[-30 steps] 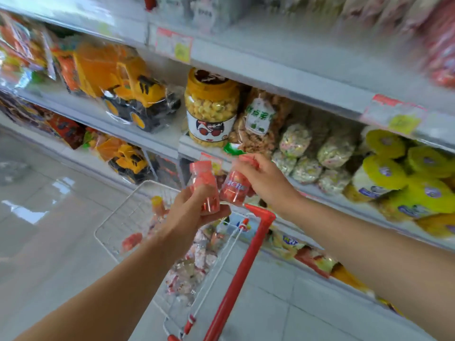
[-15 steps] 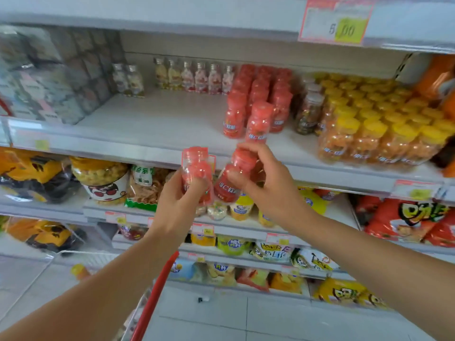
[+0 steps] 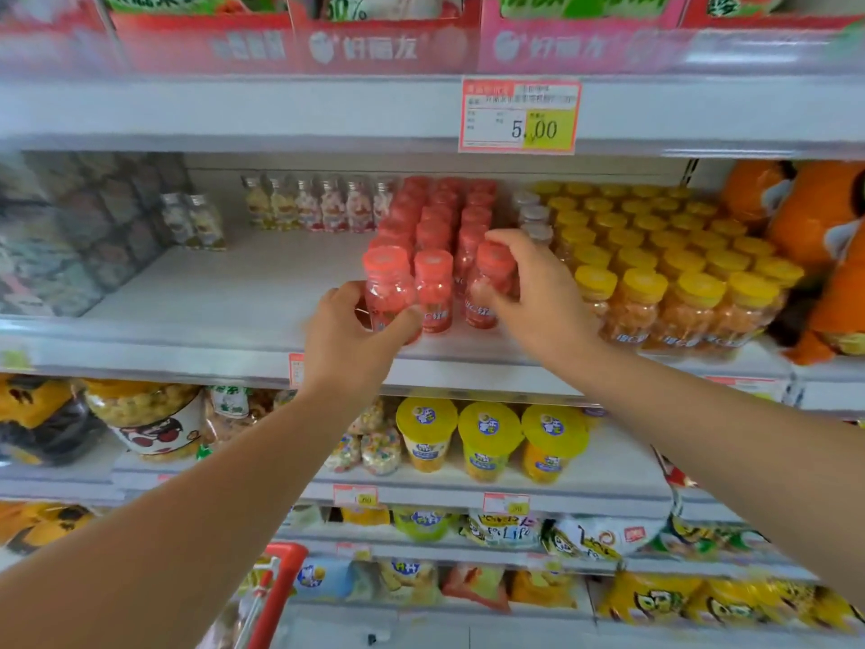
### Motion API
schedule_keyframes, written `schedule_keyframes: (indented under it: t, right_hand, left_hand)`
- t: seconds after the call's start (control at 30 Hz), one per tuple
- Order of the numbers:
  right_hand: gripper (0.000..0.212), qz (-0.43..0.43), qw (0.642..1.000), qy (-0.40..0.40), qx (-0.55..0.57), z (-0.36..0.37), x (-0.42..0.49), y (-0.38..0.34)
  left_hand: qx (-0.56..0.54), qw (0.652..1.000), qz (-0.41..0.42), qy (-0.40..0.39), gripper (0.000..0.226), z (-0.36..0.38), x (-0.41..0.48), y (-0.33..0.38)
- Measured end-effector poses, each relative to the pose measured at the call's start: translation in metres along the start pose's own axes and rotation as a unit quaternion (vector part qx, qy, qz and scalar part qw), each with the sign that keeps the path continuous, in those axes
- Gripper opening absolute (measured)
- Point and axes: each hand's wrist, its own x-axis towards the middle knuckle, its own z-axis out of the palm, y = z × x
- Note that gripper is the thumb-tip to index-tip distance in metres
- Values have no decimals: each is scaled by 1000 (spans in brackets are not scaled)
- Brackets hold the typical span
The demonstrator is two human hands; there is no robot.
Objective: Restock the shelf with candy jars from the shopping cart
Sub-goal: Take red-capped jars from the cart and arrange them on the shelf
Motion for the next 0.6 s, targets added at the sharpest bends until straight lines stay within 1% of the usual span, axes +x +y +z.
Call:
schedule_keyframes:
  t: [0.13,0.23,0.3,0.37,0.47,0.5,0.53,0.6]
  right_hand:
    - [52,1,1000,-14,-14,12,6,5]
    - [52,1,1000,-2,-15,15,10,6]
    - [53,8,1000,4,-20,17,10,6]
    - [54,15,999,28,-26,19,6,5]
    - [49,-21,995,92,18,15,1,-1]
    - [48,-42,993,99,41,13,0,-5]
    - [50,-61,992,90,56,12,0,-9]
    - [57,-92,993,40,58,11,-2,-19]
  left_hand:
    - [8,1000,8,-1,38,7,10,-10]
    - [21,1000,18,0,39,8,14,-14]
    - [26,999,24,-4,33,7,16,-16]
    - [34,999,31,-8,33,6,17,-17]
    - [56,997,50,-15,41,5,16,-17]
    - [56,997,57,-16,44,5,15,-16]
    - [54,996,64,-16,46,5,15,-16]
    - [51,996,76,-19,47,5,13,-13]
